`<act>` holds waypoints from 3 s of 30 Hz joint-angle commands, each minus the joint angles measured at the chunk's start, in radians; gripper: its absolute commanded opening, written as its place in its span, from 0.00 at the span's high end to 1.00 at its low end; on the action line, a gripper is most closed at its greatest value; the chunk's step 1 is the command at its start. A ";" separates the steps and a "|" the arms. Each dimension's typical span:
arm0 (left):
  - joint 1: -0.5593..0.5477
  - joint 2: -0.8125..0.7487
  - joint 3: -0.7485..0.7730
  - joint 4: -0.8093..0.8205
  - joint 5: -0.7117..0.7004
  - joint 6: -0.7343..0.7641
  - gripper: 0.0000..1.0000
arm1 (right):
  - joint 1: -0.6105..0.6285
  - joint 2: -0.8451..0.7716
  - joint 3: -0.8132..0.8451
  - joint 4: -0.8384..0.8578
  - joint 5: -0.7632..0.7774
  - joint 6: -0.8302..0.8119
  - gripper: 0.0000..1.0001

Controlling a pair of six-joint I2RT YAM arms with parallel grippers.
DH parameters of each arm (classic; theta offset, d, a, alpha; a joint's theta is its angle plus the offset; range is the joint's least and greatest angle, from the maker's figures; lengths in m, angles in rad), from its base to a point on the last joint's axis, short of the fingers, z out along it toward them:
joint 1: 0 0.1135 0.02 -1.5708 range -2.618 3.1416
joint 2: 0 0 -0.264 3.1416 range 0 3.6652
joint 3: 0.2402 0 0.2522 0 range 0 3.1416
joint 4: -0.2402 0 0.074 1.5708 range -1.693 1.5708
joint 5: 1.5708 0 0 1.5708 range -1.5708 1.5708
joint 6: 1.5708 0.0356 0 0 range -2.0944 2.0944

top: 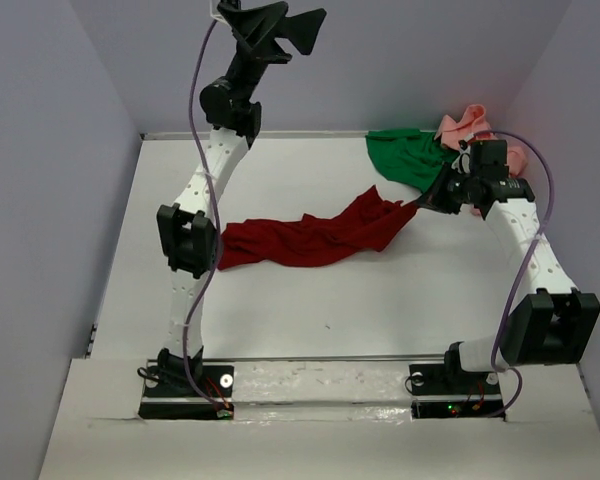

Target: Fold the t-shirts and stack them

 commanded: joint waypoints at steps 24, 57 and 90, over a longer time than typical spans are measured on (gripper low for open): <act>0.006 -0.426 -0.343 0.406 -0.373 0.077 0.01 | -0.006 -0.005 0.061 -0.028 0.050 -0.029 1.00; -0.175 -0.755 -0.216 -1.662 -0.786 1.900 0.01 | -0.006 0.042 0.091 -0.046 0.038 -0.036 1.00; -0.199 -0.591 -0.255 -2.168 -0.493 2.087 0.01 | -0.006 0.105 0.149 -0.016 -0.040 -0.050 1.00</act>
